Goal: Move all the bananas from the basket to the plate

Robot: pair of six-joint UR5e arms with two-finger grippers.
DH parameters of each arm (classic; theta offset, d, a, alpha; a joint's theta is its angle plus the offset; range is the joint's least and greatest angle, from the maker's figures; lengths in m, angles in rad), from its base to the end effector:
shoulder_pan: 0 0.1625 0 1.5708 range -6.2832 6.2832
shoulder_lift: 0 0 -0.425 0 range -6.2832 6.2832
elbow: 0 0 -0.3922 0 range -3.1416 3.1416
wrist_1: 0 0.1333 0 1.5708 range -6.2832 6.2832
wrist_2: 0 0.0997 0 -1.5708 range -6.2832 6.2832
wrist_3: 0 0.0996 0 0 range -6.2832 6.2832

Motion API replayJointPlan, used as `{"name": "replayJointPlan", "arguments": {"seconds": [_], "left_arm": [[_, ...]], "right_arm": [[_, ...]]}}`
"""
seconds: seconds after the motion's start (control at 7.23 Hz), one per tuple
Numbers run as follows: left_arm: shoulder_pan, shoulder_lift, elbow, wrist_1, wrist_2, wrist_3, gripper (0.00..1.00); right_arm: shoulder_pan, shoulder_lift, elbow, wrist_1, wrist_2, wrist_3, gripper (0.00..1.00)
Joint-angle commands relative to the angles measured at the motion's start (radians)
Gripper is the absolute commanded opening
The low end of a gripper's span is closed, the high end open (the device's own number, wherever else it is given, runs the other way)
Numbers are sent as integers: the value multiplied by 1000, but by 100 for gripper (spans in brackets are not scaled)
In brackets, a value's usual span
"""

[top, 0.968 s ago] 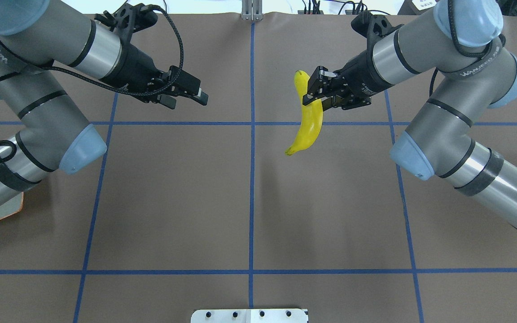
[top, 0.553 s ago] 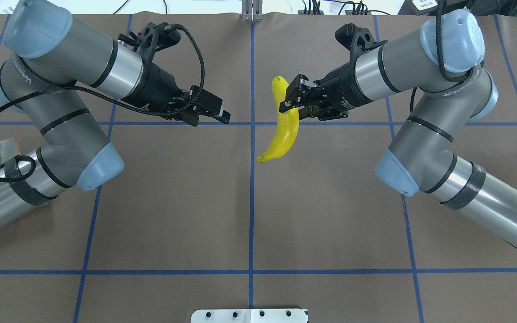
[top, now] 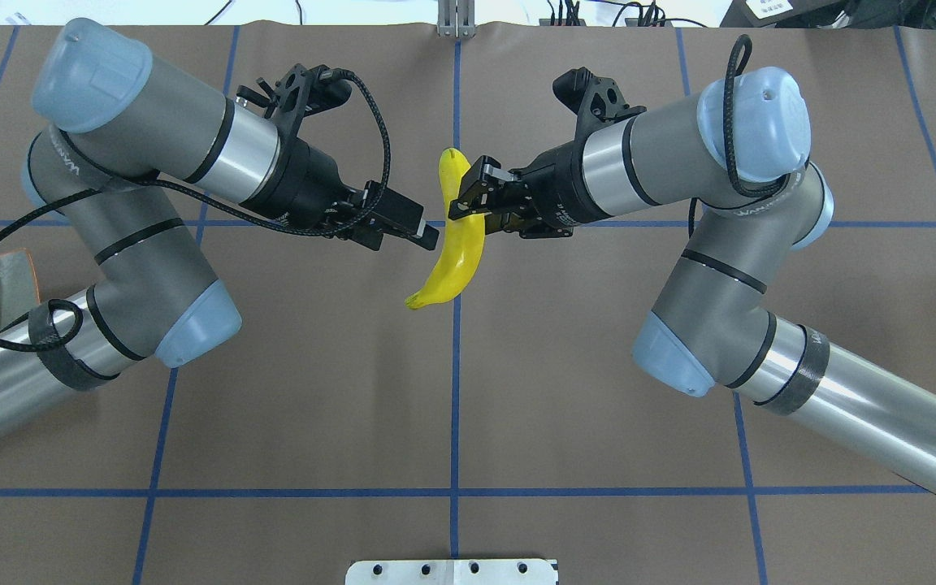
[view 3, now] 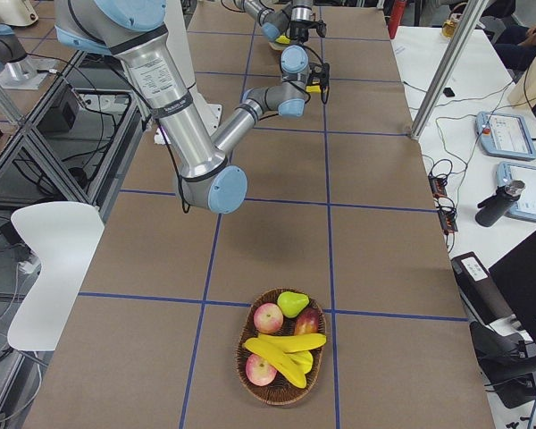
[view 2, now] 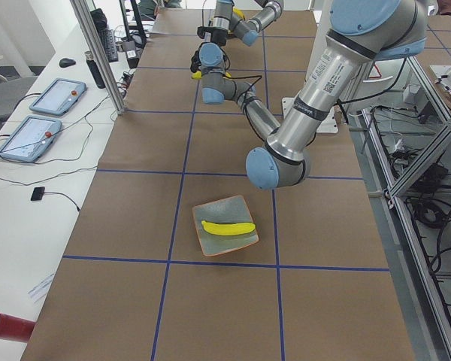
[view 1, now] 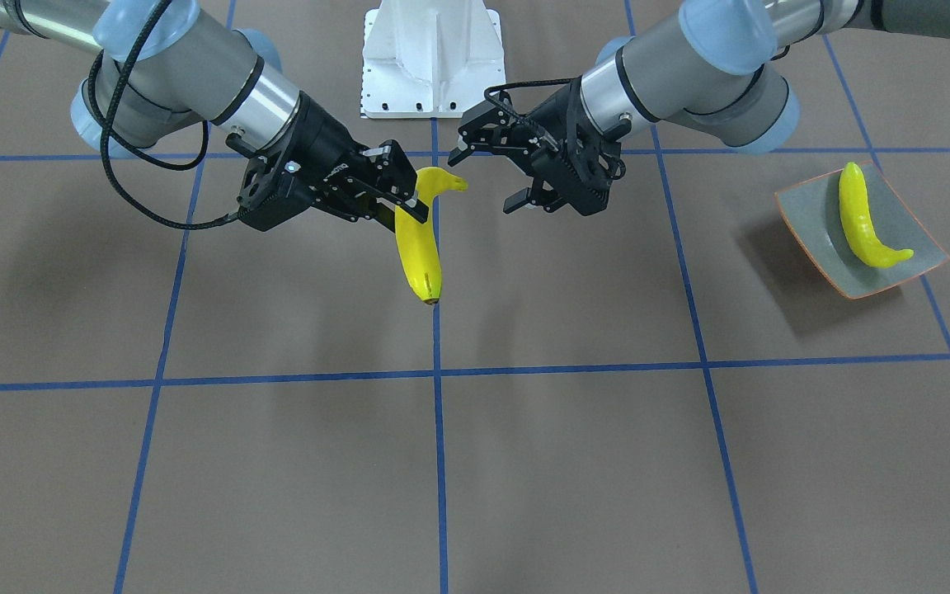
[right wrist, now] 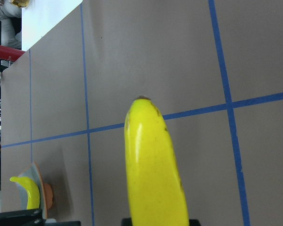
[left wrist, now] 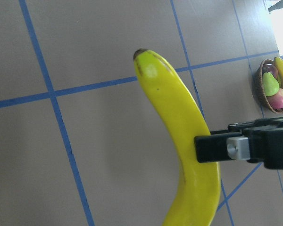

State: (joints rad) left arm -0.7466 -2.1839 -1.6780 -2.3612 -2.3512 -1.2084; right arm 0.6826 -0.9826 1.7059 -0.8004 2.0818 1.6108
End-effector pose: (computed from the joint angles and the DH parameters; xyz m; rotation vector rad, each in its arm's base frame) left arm 0.4092 -0.4647 0.1561 0.2183 1.5192 0.2827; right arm -0.4309 -0.4593 0.1638 0.0697 -1.5052 0.1994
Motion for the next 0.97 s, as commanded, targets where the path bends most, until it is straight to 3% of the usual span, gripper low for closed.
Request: {"name": "replayJointPlan", "arguments": {"seconds": [0.0,0.28,0.55,0.83], "left_arm": [[21,-7,1,-7,19,3,98],[73,-8,3,-33,114,3,97],[73,-5,1,-33,115,3,96],[73,-1,1,-33,115,3,87]], "right_arm": [[-23,28,-15,-8,-8,20,0],[-25,36,-22,-11,-8,27,0],[-23,36,-22,-9,-6,27,0],[-23,36,-16,-6,-2,29,0]]}}
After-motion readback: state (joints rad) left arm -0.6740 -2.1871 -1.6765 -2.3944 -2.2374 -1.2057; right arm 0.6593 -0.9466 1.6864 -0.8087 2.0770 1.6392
